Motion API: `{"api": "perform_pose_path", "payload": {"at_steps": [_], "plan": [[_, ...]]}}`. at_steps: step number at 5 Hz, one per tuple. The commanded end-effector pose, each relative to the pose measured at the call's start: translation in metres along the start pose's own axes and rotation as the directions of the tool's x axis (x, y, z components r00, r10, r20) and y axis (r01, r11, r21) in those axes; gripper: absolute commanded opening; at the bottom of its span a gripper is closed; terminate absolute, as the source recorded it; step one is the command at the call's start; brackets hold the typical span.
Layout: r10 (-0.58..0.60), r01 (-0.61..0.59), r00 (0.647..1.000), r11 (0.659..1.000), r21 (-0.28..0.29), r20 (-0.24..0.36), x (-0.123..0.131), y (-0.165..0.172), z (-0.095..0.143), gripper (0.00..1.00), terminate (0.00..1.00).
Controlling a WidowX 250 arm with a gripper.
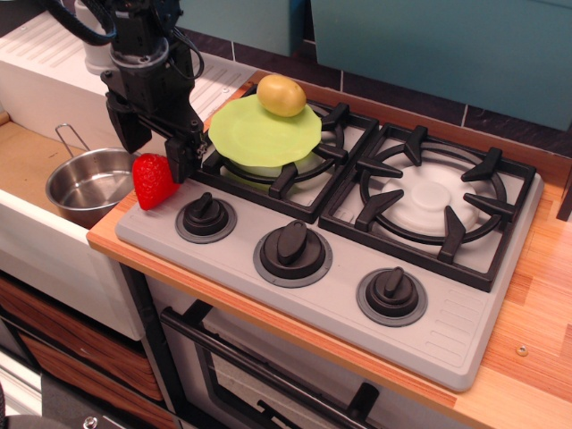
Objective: Put potato on plate and strawberry in pot or pan in sink
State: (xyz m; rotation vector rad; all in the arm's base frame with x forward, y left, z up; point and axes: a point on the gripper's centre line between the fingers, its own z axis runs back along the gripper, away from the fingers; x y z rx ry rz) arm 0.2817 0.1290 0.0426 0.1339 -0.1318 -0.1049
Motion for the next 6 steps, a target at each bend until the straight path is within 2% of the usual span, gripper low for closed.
{"api": "perform_pose_path", "payload": {"at_steps": [1,4,6], "plan": [[0.026,-0.027,0.999,1.000,0.012,0.022,0.017,0.007,0.007,1.00,0.00],[0.055,-0.055,0.998,0.998,0.025,-0.001,0.007,0.007,0.006,1.00,0.00],[0.064,-0.064,0.998,0.998,0.012,0.003,-0.002,0.004,0.002,1.00,0.00]]}}
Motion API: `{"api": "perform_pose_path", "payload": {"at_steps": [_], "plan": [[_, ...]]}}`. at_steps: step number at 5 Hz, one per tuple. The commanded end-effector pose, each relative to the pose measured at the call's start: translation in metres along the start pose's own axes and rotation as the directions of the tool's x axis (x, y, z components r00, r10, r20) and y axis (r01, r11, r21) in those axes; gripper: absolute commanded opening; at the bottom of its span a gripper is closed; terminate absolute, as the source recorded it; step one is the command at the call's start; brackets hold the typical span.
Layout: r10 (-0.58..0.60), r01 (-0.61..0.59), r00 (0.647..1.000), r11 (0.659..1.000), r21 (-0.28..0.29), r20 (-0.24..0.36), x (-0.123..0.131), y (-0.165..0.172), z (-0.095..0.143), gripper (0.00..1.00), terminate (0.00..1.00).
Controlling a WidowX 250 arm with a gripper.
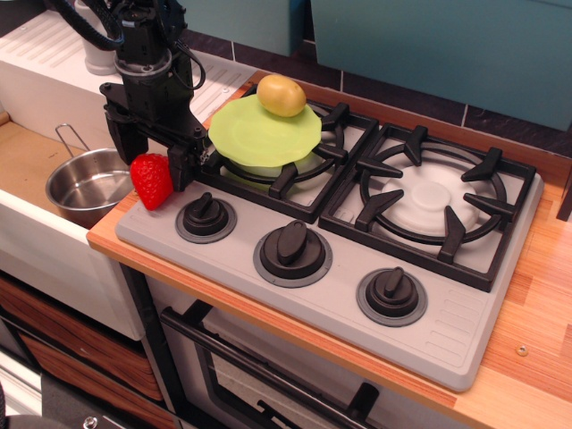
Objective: Put potato on plate and strawberry in pot or pan in sink
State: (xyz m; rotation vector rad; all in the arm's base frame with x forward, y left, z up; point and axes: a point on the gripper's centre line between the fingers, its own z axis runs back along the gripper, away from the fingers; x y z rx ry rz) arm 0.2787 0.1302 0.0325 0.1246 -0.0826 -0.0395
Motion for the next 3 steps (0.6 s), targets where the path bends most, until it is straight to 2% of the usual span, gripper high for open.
{"api": "perform_pose_path", "payload": {"at_steps": [1,2,3], "plan": [[0.005,-0.007,0.998,1.000,0.023,0.064,0.0008,0.0023,0.0082,1.00,0.00],[0.001,-0.001,0.999,1.000,0.011,0.054,0.0008,0.0043,0.0093,1.00,0.00],[0.007,-0.007,0.999,1.000,0.002,0.039,0.0023,0.0044,0.0115,0.00,0.00]]}}
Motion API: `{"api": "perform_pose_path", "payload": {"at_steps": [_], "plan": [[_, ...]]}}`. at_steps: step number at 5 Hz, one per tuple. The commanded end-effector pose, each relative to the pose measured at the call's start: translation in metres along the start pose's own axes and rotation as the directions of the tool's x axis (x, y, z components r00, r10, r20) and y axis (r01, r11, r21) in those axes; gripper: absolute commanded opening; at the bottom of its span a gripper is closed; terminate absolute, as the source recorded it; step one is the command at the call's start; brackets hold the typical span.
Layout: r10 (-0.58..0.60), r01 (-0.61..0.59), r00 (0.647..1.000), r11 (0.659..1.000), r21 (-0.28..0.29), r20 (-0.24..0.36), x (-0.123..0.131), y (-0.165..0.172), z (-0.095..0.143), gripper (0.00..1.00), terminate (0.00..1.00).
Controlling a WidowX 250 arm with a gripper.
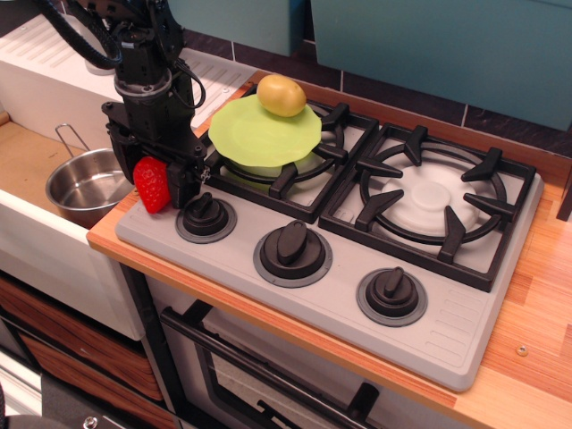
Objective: Put potato on plate and strawberry in pot or pan in sink
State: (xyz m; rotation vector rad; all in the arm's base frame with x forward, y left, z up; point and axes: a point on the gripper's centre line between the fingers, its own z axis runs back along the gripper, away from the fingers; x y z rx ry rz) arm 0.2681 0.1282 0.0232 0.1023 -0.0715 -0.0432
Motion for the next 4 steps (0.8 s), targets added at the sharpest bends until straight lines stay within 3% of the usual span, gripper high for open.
{"api": "perform_pose_path", "payload": {"at_steps": [1,2,4], "plan": [[-0.013,0.012,0.998,1.000,0.023,0.054,0.010,0.010,0.023,0.00,0.00],[-0.067,0.064,0.995,0.997,0.034,0.069,0.004,0.022,0.037,0.00,0.00],[-0.222,0.212,0.964,0.974,0.085,0.147,0.010,0.063,0.041,0.00,0.00]]}}
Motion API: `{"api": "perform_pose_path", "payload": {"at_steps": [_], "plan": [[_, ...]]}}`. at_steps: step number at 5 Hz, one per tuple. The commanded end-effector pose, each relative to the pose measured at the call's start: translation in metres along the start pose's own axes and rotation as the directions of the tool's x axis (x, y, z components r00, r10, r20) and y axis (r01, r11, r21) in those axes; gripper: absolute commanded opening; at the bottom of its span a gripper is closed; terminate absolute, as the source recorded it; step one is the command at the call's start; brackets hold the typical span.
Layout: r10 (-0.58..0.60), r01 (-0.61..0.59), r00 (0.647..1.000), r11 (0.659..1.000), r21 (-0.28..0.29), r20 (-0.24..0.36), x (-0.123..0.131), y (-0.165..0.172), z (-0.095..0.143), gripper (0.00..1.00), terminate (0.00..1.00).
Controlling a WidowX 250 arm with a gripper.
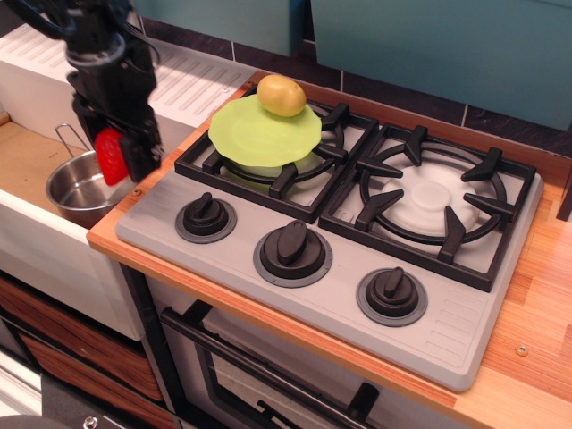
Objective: Put potato on plate and strawberry in pot or pan in sink
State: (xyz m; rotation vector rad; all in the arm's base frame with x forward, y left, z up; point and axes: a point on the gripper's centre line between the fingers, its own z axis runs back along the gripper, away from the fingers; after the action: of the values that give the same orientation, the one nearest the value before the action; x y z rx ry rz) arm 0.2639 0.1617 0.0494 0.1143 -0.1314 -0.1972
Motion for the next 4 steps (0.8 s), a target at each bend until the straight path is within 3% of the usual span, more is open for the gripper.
{"api": "perform_pose_path", "payload": {"at_steps": [1,4], "plan": [[-0.128,0.119,0.984,0.990,0.076,0.120,0.012,0.045,0.011,0.00,0.00],[-0.183,0.171,0.973,0.981,0.096,0.139,0.022,0.068,0.004,0.00,0.00]]}}
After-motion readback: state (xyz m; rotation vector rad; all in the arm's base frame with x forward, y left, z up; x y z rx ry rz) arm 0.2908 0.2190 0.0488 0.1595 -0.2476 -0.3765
